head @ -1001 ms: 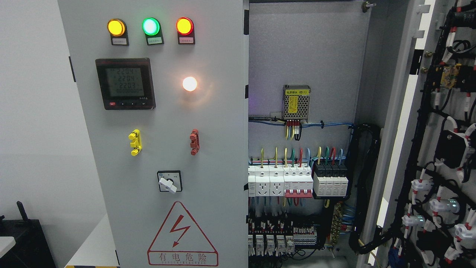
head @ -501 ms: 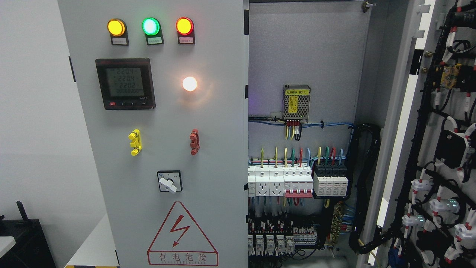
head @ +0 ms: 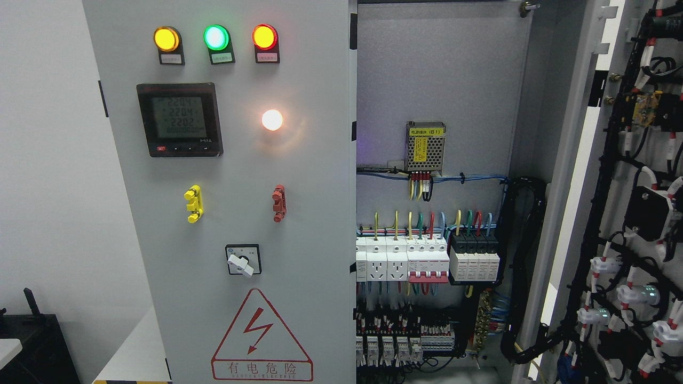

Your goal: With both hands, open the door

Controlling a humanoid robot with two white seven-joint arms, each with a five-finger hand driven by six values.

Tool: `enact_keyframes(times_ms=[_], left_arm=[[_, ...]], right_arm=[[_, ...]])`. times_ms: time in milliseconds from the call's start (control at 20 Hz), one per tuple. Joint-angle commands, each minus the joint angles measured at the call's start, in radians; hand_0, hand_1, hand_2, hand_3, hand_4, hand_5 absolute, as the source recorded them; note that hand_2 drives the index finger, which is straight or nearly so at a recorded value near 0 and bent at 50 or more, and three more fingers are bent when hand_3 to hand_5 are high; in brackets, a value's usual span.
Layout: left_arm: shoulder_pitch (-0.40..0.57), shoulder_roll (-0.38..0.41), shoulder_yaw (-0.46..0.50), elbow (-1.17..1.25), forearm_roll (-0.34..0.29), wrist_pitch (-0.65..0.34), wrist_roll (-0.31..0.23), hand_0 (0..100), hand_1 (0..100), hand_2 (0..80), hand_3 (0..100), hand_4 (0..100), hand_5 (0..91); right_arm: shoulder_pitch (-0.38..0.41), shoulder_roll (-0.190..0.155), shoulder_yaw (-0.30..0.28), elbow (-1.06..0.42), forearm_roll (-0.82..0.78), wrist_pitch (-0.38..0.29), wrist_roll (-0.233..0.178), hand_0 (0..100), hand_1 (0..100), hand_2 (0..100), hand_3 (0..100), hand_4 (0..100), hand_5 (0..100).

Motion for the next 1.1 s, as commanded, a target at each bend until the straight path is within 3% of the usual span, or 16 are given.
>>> enact_keyframes(times_ms=[0,250,401,701,1052], left_arm=[[0.005,-0.002,0.000,0.001,0.000,0.001,0.000,0,0,0.0,0,4,0.0],[0.005,0.000,0.000,0.001,0.000,0.001,0.000,0,0,0.0,0,4,0.0],[0.005,-0.002,0.000,0.001,0.000,0.001,0.000,0,0,0.0,0,4,0.0],[0.005,0.000,0.000,0.001,0.000,0.001,0.000,0,0,0.0,0,4,0.0],[0.005,0.000,0.000,0.001,0.000,0.001,0.000,0,0,0.0,0,4,0.0]], right_arm=[[-0.111,-0.009,0.004,-0.045,-0.001,0.000,0.000,0,0,0,0,0,0],[-0.221,-0.003,0.003,-0.041,-0.001,0.005,0.000,0,0,0,0,0,0],[-0.294,-0.003,0.006,-0.031,-0.001,0.052,0.000,0,0,0,0,0,0],[-0.412,0.001,0.017,0.018,-0.002,0.074,0.000,0,0,0,0,0,0],[-0.510,0.000,0.046,0.032,-0.007,0.167,0.000,0,0,0,0,0,0]])
